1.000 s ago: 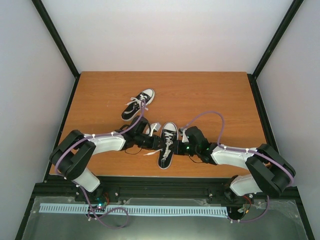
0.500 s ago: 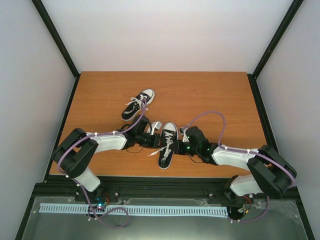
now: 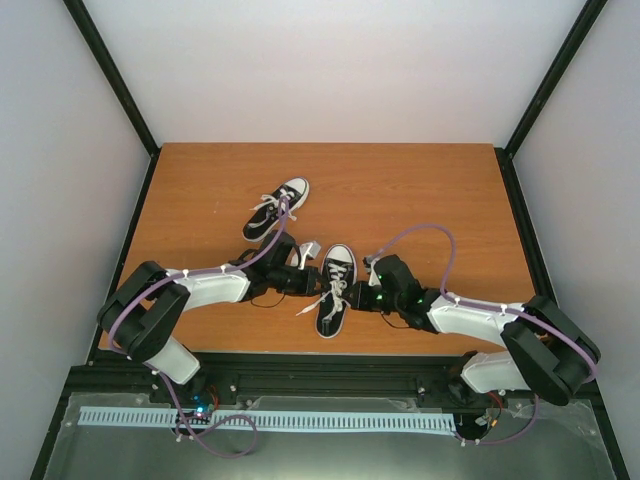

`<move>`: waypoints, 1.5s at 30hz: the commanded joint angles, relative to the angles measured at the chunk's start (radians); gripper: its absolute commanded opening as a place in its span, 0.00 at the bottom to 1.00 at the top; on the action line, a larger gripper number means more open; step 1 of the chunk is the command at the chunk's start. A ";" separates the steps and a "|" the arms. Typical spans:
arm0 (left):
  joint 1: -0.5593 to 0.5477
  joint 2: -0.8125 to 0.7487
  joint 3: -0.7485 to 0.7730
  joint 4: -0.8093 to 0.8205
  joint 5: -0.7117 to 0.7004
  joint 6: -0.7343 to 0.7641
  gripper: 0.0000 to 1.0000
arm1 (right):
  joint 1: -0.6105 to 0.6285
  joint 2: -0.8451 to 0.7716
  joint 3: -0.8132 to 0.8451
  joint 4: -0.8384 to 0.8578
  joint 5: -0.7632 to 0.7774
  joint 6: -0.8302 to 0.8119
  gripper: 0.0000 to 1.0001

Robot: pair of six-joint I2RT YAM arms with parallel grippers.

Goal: Tie the shoes
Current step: Cross the shoelace with the shoelace, then tie the shoelace on the shoe.

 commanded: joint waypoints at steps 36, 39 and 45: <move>0.006 0.011 0.014 0.006 0.020 -0.020 0.01 | 0.228 -0.007 0.130 -0.261 0.262 -0.077 0.44; 0.006 0.008 0.015 0.005 0.021 -0.020 0.01 | 0.230 0.032 0.156 -0.265 0.276 -0.085 0.40; 0.006 0.005 0.016 0.006 0.017 -0.019 0.01 | 0.230 0.075 0.183 -0.277 0.295 -0.085 0.17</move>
